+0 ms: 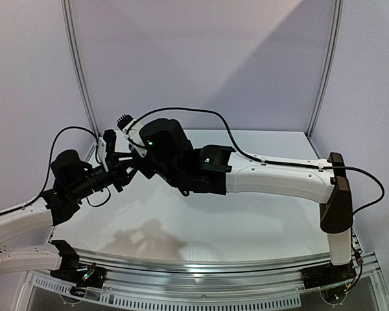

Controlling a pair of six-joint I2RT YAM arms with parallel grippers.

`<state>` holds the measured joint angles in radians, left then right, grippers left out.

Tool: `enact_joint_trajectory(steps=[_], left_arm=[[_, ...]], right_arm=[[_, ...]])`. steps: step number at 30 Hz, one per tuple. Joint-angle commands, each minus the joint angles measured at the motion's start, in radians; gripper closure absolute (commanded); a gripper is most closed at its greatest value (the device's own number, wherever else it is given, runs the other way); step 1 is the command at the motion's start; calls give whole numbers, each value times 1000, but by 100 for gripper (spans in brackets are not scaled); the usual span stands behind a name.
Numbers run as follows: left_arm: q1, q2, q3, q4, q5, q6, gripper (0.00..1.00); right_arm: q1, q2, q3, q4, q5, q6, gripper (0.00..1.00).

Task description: Insert the wireless bluetooth earbuds into the charging case

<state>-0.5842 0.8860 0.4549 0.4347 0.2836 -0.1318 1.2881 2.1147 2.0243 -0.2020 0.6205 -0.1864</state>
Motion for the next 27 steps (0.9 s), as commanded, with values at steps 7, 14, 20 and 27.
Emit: enact_joint_trajectory(steps=[7,14,20,27], left_arm=[[3,-24,15,155,20,2,100],[3,-26,16,151,21,6,100],[3,-27,17,148,23,8,100],[3,-30,17,138,27,12,100]], right_arm=[[-6,43,-21,-124,-10,-19,69],[-6,50,-18,-131,-14,-22,66],[-6,43,-21,-148,-5,-25,65],[-6,14,-27,-168,-49,-18,64]])
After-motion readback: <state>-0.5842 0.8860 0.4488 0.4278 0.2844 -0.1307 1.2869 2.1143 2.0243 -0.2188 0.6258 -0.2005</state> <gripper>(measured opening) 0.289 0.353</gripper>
